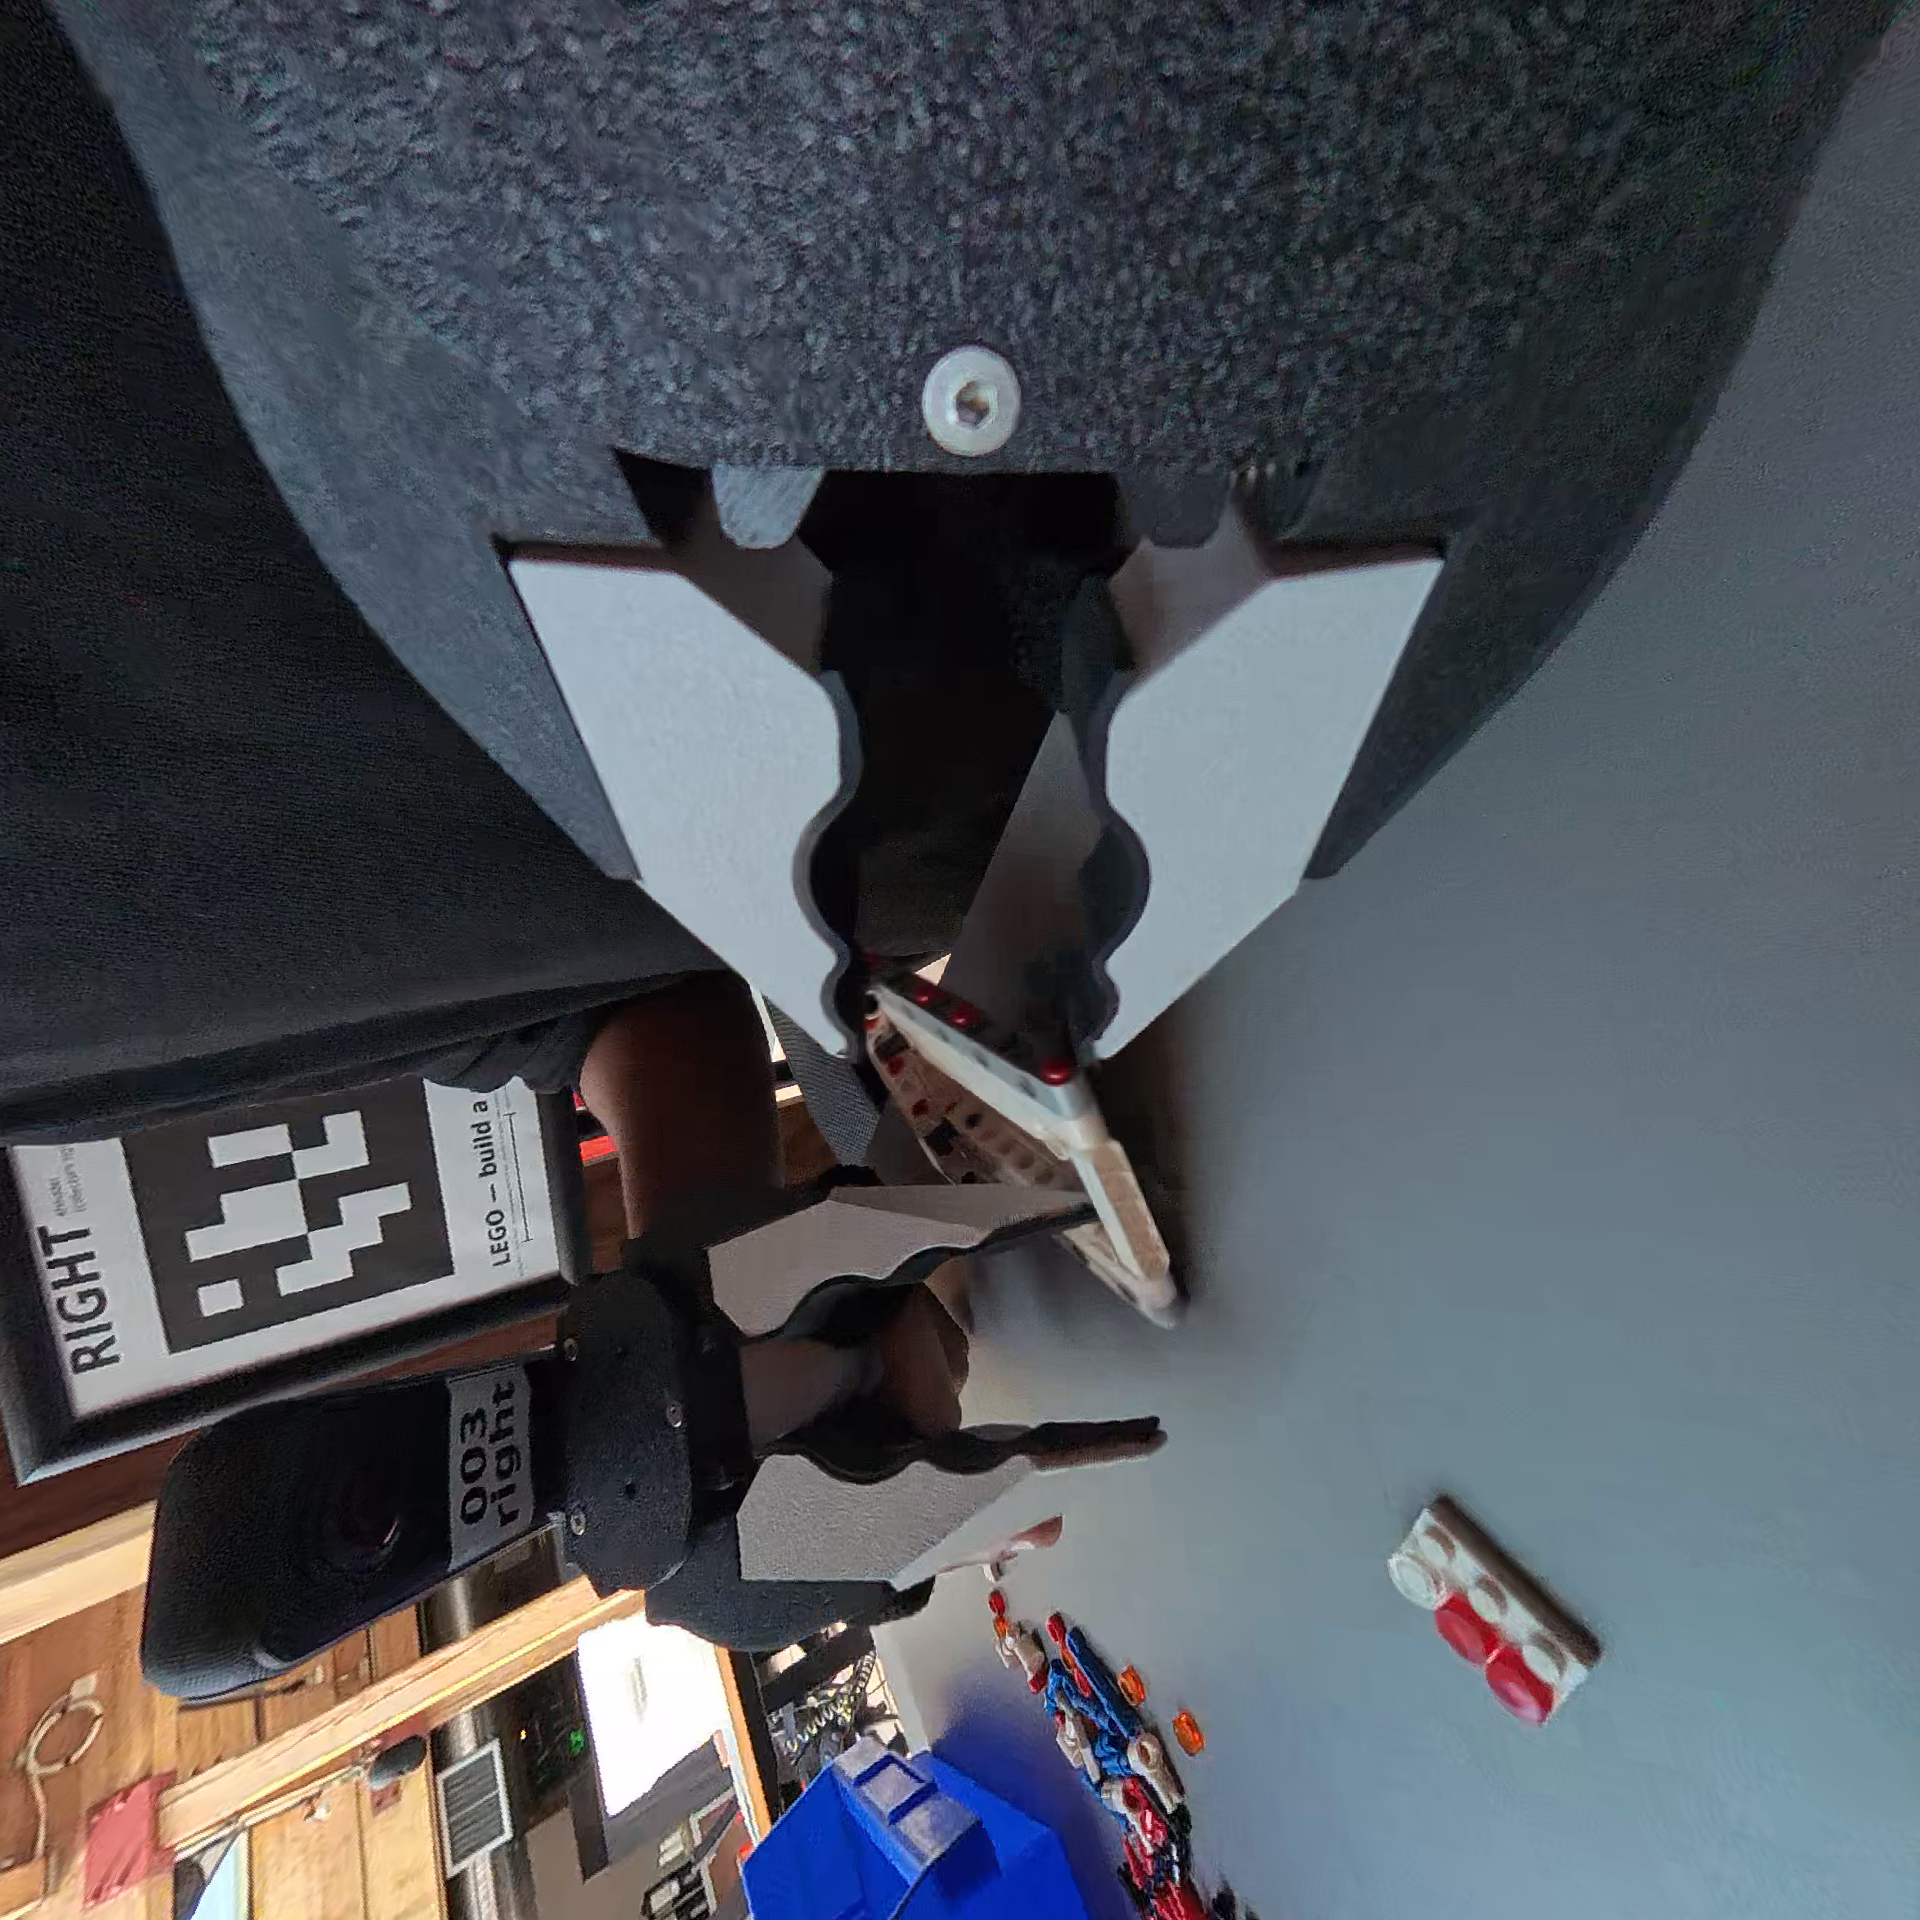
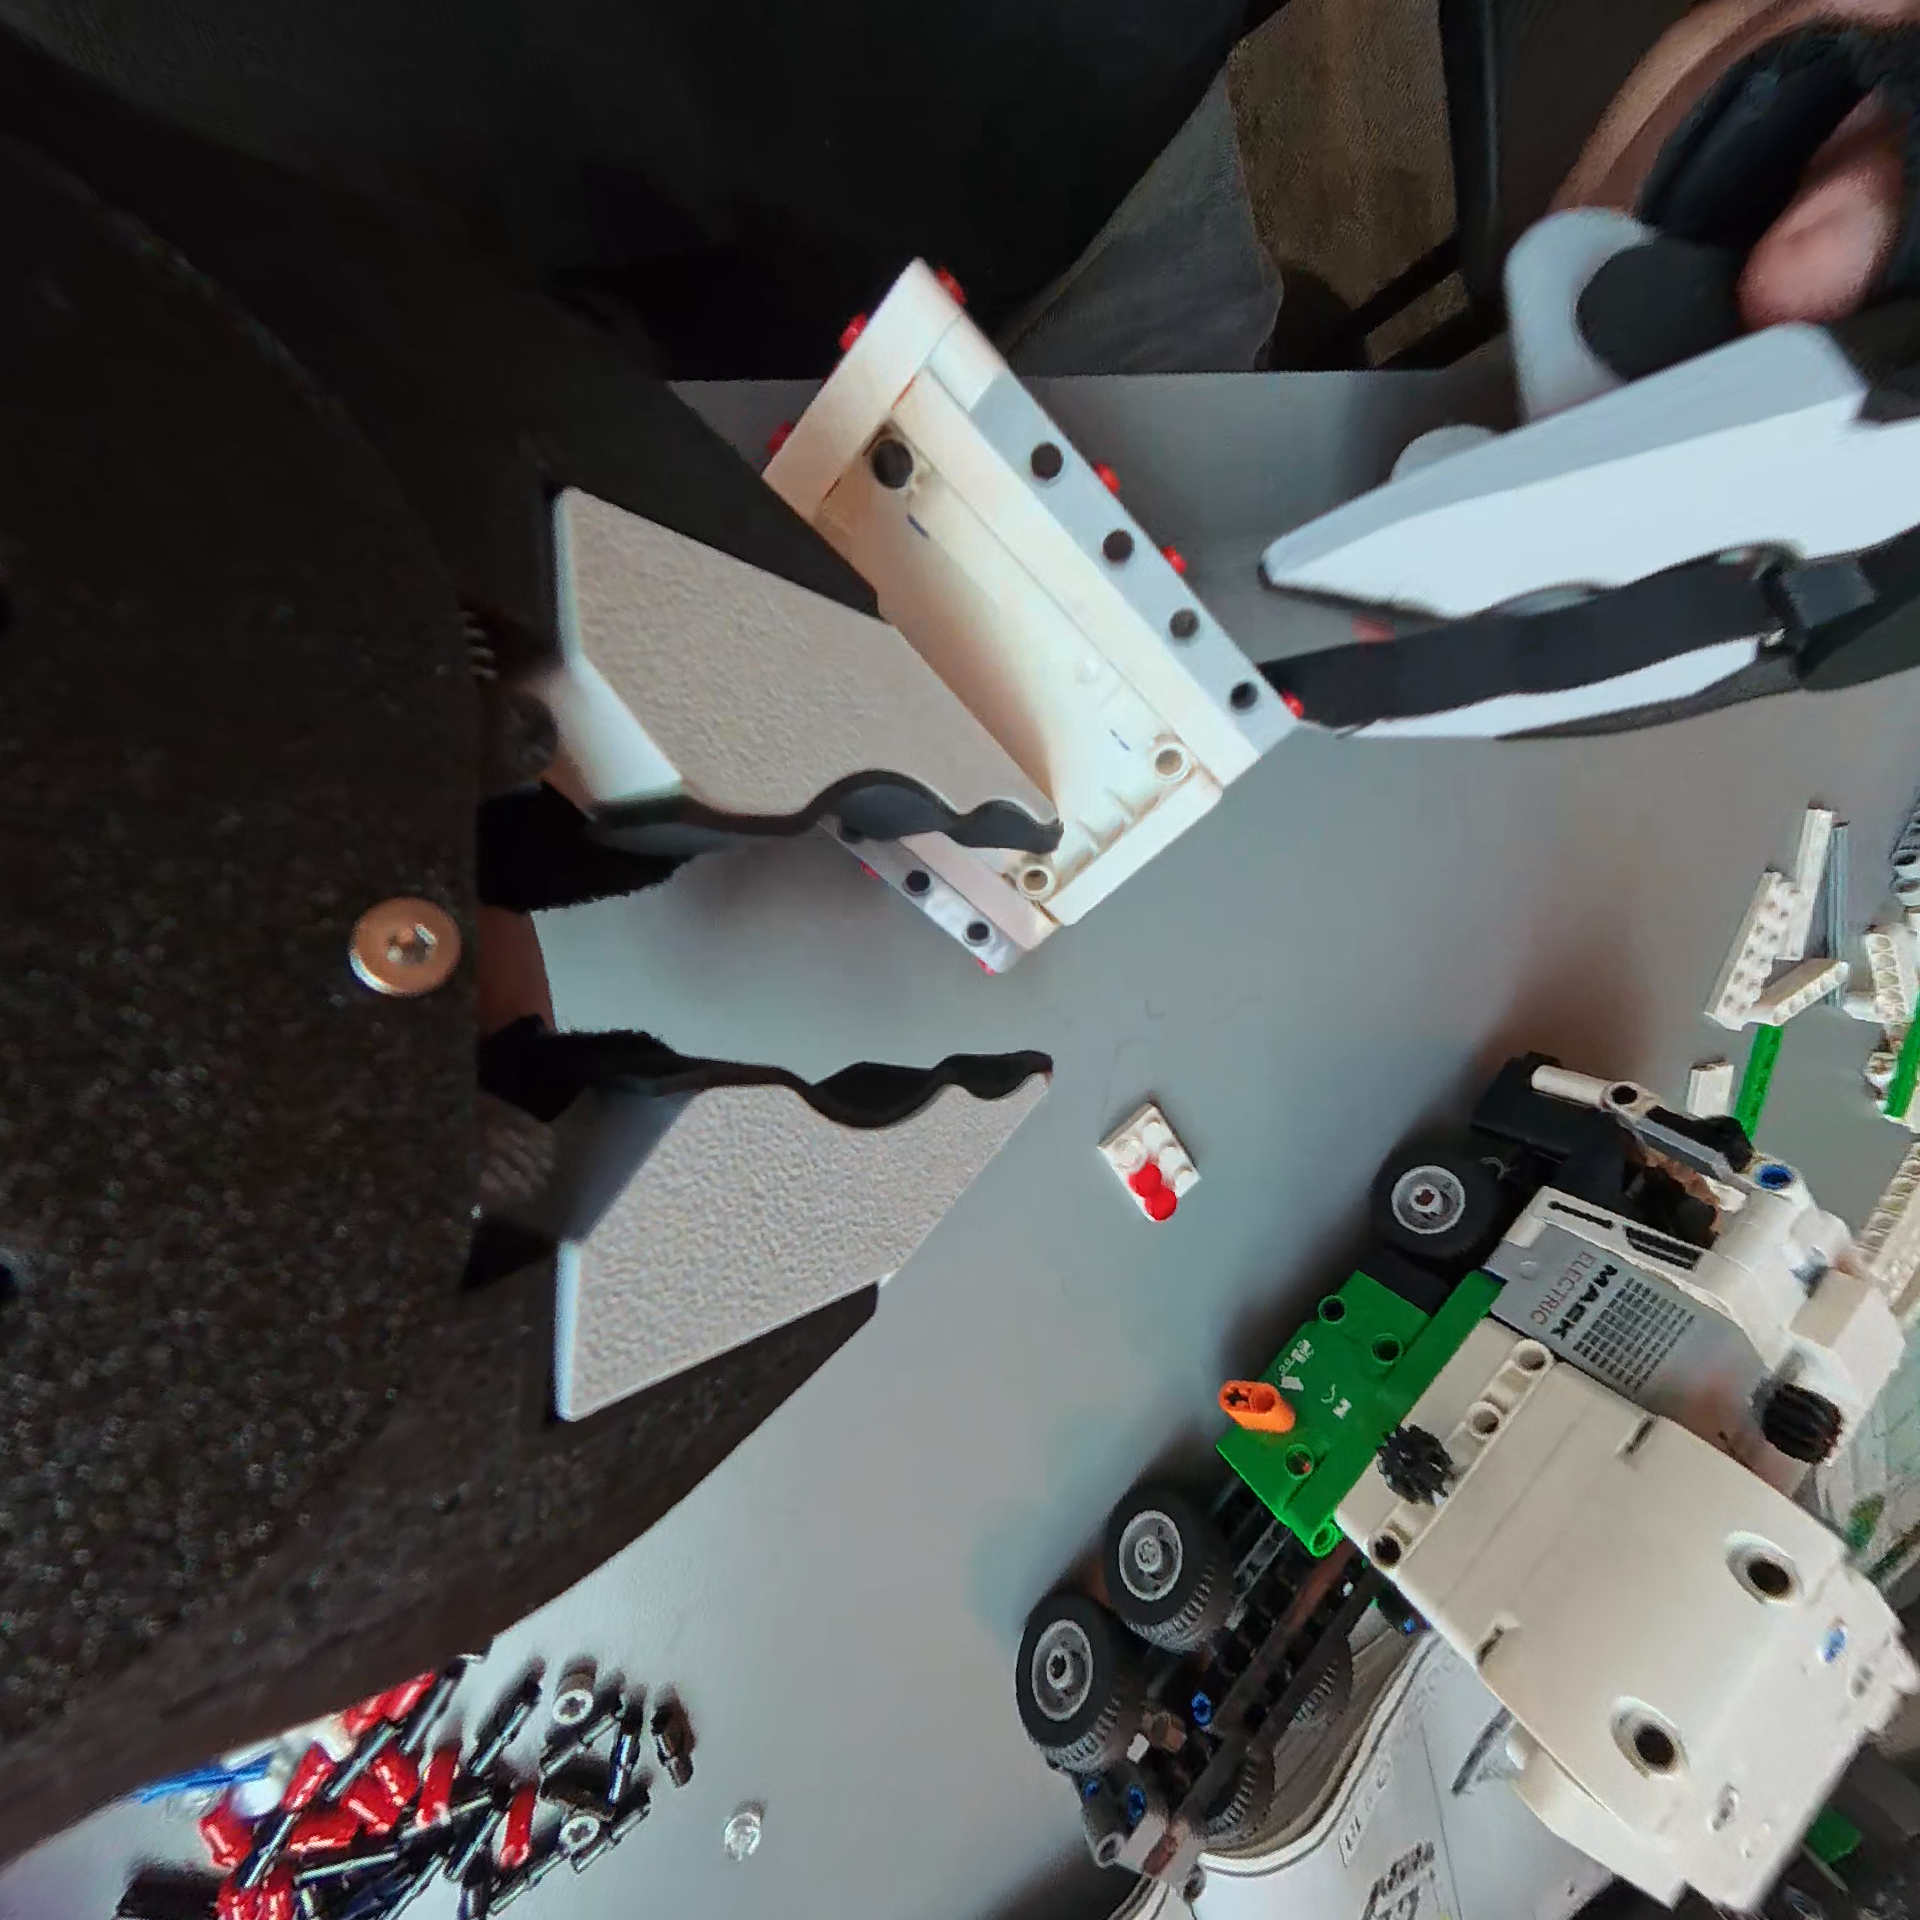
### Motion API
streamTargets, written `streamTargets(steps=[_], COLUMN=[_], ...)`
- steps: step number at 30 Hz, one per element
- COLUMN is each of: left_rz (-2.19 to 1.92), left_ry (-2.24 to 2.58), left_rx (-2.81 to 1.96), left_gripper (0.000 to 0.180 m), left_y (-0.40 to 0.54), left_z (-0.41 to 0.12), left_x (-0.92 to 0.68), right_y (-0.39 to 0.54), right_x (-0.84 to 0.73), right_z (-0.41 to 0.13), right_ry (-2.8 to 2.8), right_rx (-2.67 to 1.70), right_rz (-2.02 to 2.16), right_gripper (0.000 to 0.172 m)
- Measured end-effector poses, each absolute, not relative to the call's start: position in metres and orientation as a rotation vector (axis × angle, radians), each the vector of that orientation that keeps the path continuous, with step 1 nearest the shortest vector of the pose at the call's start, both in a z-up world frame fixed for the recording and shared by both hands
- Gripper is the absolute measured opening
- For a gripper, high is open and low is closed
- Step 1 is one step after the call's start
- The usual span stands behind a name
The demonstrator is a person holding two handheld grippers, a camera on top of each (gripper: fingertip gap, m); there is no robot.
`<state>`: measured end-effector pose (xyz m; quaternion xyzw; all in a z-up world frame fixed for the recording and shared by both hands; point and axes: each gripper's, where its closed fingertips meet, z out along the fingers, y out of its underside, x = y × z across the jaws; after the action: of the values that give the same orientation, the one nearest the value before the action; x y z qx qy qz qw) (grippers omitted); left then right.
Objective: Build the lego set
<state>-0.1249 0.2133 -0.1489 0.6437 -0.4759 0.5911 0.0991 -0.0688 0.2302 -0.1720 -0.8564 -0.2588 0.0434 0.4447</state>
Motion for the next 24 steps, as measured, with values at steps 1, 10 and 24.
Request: streamTargets(steps=[1,10,24], left_rz=[1.742,1.709,1.567], left_ry=[-1.382,-1.431,-1.98], left_rx=[1.924,2.083,2.116], left_gripper=[0.042,0.028,0.047], left_y=[0.213,0.214,0.18], left_z=[-0.152,-0.165,-0.177], left_x=[-0.128,-0.12,-0.146], right_y=[0.23,0.23,0.151], right_x=[-0.068,-0.068,-0.089], right_z=[-0.176,-0.184,-0.183], right_ry=[-0.645,-0.628,-0.757], right_rx=[-2.143,-2.194,-2.205], right_rz=[0.089,0.069,0.271], right_gripper=[0.04,0.044,0.054])
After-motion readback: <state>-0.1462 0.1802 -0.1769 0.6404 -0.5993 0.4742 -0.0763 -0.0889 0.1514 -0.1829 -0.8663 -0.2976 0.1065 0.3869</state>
